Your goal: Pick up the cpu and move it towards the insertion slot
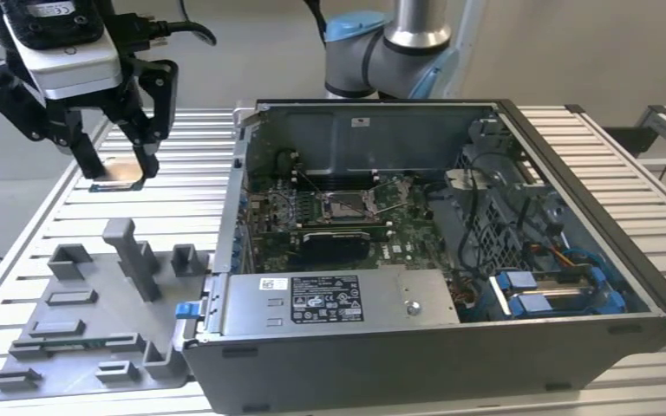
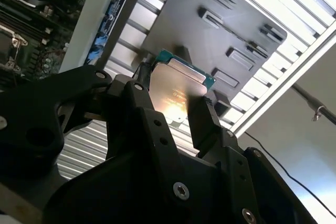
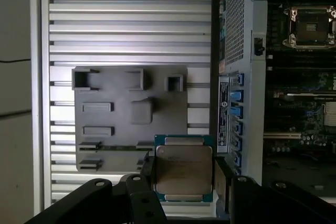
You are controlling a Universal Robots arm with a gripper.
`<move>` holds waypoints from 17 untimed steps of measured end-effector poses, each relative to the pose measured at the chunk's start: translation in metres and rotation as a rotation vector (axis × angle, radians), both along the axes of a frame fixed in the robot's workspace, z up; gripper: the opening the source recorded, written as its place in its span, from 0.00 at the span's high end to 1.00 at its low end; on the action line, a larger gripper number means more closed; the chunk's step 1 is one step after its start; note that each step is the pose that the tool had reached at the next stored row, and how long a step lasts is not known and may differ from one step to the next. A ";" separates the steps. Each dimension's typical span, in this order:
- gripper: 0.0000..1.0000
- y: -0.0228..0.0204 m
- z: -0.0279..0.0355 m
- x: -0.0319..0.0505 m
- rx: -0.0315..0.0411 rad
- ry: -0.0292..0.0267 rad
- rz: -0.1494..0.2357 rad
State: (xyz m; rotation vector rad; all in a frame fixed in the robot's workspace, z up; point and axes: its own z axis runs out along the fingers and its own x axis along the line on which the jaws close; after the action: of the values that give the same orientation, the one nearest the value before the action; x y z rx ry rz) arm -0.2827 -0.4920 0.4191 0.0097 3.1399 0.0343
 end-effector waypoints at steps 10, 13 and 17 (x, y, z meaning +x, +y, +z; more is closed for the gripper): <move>1.00 0.0001 0.0000 0.0220 0.0000 0.0000 0.000; 1.00 0.0001 0.0000 0.0292 0.0000 0.0000 0.000; 1.00 0.0001 0.0000 0.0388 -0.0001 0.0000 0.000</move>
State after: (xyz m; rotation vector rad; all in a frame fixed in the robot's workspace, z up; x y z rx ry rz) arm -0.2439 -0.4919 0.4191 0.0096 3.1399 0.0342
